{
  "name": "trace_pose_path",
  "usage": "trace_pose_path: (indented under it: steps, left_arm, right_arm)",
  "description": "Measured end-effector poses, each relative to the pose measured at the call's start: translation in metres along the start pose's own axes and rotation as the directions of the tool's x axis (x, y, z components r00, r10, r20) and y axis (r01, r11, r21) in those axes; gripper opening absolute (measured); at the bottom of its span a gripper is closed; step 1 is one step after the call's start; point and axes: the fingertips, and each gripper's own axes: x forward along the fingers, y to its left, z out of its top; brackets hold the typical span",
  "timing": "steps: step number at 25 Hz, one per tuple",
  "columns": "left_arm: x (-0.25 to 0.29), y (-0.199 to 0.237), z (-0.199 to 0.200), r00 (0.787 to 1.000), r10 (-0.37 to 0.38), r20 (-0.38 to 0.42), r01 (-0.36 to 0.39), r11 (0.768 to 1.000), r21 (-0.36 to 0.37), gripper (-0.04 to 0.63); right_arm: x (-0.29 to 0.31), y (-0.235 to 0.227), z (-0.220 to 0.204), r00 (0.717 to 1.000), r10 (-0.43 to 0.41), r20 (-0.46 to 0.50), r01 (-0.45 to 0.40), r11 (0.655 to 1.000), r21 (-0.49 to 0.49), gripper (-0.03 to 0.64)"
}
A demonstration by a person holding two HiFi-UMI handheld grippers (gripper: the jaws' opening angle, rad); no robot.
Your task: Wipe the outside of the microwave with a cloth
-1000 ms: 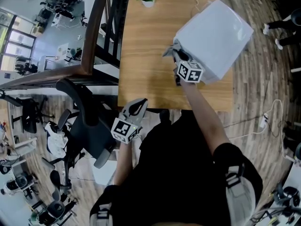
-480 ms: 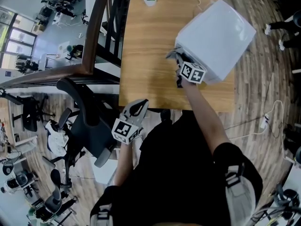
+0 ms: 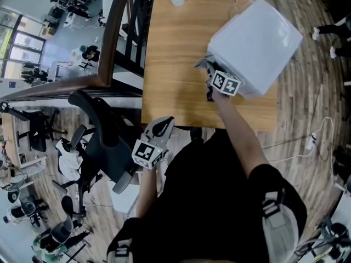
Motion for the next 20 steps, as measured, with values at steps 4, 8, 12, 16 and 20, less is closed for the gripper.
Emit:
trace_pose_path:
  steps: [4,8,12,16,20]
  left_arm:
    - [0.002,0.002,0.001,1.000,-0.002,-0.003,0.002,1.000,0.001,0.002]
    - [0.003,0.003,0.004,1.000,-0.009,0.000,0.009,1.000,0.008,0.002]
    - [0.008,0.003,0.007,1.000,-0.027,-0.002,0.027,0.999,0.020,0.002]
    - [0.012,0.001,0.008,0.999,-0.045,-0.009,0.045,0.999,0.024,0.002]
    - [0.014,0.000,0.007,0.998,-0.068,-0.006,0.068,0.997,0.046,0.002]
  right_arm:
    - [0.002,-0.004,-0.002,1.000,-0.006,-0.001,0.006,1.000,0.022,0.039]
    - [-0.001,-0.005,-0.004,1.000,-0.007,-0.001,0.007,1.000,0.018,0.038]
    - [-0.006,-0.010,-0.005,1.000,-0.018,0.004,0.018,1.000,0.022,0.039]
    - [-0.013,-0.016,-0.006,1.000,-0.029,0.009,0.029,0.999,0.027,0.039]
    - [-0.024,-0.019,-0.005,0.999,-0.031,0.020,0.030,0.999,0.031,0.038]
